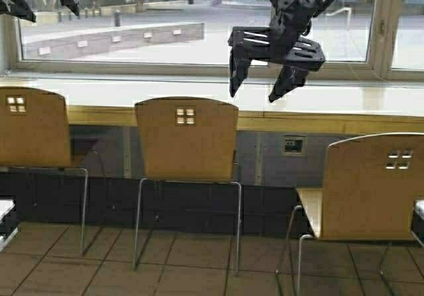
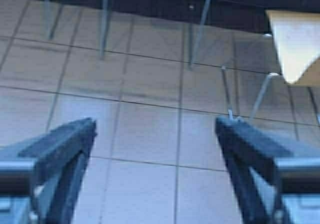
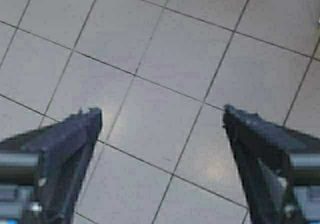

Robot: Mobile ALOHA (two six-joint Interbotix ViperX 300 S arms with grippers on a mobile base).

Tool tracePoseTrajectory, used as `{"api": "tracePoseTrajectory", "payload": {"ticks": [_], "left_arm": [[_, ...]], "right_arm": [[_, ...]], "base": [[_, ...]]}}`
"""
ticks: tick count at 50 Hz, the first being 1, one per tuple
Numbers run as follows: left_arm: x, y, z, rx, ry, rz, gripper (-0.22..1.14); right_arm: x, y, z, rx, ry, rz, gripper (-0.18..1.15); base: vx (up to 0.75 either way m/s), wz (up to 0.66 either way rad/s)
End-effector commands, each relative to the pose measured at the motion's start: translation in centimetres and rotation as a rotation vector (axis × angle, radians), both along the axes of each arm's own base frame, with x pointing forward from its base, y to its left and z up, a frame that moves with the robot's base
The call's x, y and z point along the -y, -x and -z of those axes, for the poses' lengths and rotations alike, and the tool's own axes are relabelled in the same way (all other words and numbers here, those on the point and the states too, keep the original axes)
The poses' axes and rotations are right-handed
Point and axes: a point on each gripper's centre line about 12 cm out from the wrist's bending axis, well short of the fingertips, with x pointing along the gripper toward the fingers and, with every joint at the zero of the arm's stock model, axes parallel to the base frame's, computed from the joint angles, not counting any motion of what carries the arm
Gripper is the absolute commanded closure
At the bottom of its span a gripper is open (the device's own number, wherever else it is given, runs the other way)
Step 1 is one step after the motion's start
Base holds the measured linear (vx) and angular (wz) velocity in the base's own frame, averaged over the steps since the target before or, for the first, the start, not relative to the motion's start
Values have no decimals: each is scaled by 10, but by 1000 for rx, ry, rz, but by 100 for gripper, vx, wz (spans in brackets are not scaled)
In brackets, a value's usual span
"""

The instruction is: Push the chairs under the table

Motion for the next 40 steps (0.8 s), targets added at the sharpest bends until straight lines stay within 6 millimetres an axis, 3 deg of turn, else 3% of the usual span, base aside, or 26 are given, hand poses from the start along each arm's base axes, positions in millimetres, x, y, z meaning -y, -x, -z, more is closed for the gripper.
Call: {"api": "tracePoseTrajectory", "payload": {"ticks": [1,21,40], "left_arm": [[1,-4,-6,20,-1,3,-9],[2,-7,3,-11,0,0,-9],[3,-11,9,-42,52,-28,-9]], "right_arm": [[-4,-9,-5,19,-13,6,-7],[-3,-7,1,4,-29,28,-7],[27,-22,-6,-12,-89,168,-7]], "base": [[-6,-33],[-2,-33],[8,-23]]}}
